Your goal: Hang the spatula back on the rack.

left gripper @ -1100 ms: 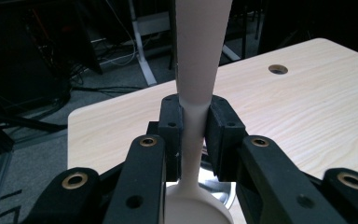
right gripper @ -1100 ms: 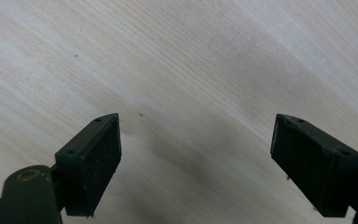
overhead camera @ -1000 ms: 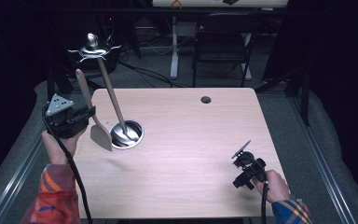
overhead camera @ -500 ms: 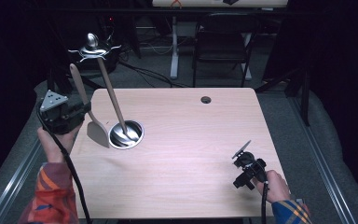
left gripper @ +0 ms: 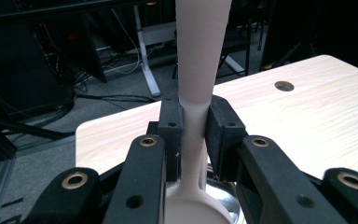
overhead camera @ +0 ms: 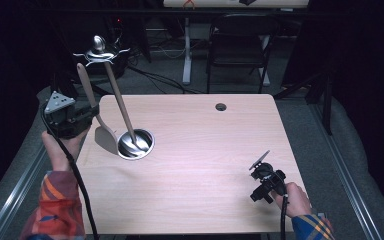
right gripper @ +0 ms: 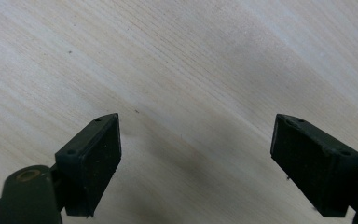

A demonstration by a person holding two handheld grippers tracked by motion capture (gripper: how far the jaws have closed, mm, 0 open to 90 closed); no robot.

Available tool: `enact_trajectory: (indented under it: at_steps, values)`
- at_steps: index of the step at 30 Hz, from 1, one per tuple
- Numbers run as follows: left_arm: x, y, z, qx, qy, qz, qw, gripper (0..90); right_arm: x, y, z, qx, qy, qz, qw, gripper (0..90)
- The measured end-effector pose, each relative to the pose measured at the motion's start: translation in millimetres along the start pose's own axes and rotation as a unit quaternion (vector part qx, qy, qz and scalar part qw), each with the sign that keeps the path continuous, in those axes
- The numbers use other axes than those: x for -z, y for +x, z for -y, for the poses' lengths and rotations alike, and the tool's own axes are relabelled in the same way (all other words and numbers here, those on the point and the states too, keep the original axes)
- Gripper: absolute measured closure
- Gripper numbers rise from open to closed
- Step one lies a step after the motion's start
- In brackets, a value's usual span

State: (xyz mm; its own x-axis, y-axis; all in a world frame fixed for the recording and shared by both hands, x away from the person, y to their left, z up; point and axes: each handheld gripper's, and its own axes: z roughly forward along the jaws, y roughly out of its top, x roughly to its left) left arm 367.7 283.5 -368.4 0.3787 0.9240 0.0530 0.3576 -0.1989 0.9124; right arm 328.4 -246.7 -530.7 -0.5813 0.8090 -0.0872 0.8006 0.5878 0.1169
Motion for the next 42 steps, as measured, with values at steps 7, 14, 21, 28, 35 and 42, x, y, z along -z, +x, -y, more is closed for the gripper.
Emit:
enact_trajectory:
  at_steps: [7, 14, 21, 28, 35, 42]
  values:
    - [-4.0, 0.0, -1.8, 0.001, 0.005, 0.000, 1.0000, 77.1, -2.4, 1.6, 0.9, -0.009, -0.014, -0.001, 0.9999, 15.7]
    - [-7.1, 0.2, -2.6, -0.002, 0.011, -0.001, 0.9999, 77.1, -2.8, 2.1, 0.9, -0.009, -0.013, -0.001, 0.9999, 15.7]
    - [-9.6, -0.1, -3.4, -0.005, 0.018, 0.000, 0.9998, 77.1, -2.1, 2.1, 0.8, -0.009, -0.012, 0.000, 0.9999, 15.7]
    - [-12.2, 1.0, -3.6, -0.003, 0.023, 0.005, 0.9997, 77.0, -1.8, 2.0, 0.7, -0.008, -0.012, 0.000, 0.9999, 15.7]
    - [-14.3, 1.5, -2.6, -0.001, 0.020, 0.013, 0.9997, 77.0, -0.7, 2.3, 0.7, -0.008, -0.016, 0.000, 0.9998, 15.7]
    - [-17.7, 4.2, 2.4, 0.001, -0.002, 0.035, 0.9994, 76.5, -0.5, 2.6, 0.8, -0.006, -0.015, 0.002, 0.9999, 15.7]
